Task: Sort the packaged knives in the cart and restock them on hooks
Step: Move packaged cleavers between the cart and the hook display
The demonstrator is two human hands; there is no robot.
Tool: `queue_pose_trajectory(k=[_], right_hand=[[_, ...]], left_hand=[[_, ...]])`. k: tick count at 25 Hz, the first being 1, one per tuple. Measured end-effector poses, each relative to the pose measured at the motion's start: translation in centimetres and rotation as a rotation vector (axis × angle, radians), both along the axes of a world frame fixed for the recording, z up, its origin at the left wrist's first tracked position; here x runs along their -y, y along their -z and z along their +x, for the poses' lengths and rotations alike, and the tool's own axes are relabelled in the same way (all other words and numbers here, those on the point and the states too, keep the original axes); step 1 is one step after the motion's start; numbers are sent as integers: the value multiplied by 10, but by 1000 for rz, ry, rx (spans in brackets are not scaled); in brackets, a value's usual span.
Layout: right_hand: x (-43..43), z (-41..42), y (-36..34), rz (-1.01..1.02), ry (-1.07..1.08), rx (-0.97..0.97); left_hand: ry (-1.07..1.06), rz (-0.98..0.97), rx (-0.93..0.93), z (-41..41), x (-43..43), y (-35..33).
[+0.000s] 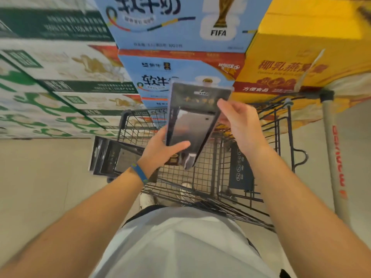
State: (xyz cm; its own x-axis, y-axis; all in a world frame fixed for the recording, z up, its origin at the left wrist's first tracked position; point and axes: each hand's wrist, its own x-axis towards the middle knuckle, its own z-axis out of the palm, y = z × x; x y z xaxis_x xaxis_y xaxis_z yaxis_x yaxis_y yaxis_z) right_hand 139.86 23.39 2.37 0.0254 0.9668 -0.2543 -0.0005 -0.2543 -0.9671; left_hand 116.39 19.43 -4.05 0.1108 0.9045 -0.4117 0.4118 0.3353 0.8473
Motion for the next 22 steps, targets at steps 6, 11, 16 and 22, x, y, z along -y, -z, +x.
queue_pose_trajectory(k=[6, 11, 16, 22], right_hand=[[21, -41, 33, -66, -250, -7], [39, -54, 89, -242, -140, 105], [43, -61, 106, -186, -216, 312], [53, -70, 118, -229, -252, 365]], left_hand=[[-260, -56, 562, 13, 13, -3], [-390, -244, 179, -22, 41, 27], [-789, -152, -421, -95, 87, 59], [-355, 29, -954, -132, 84, 58]])
